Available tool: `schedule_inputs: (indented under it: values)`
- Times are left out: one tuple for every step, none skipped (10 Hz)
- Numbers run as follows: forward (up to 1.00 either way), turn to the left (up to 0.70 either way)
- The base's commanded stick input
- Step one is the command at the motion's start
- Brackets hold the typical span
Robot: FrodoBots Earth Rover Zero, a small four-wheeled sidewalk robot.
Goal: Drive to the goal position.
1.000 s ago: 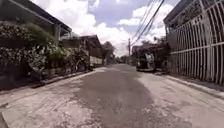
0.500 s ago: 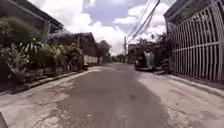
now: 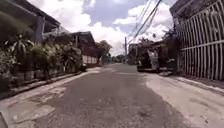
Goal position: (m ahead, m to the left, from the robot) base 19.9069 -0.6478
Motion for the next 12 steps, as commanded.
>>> schedule_inputs:
  values:
    - [1.00,0.00]
    - [1.00,0.00]
    - [1.00,0.00]
    - [1.00,0.00]
    - [1.00,0.00]
    - [1.00,0.00]
    - [1.00,0.00]
    - [1.00,0.00]
    - [1.00,0.00]
    - [1.00,0.00]
    - [1.00,0.00]
    - [1.00,0.00]
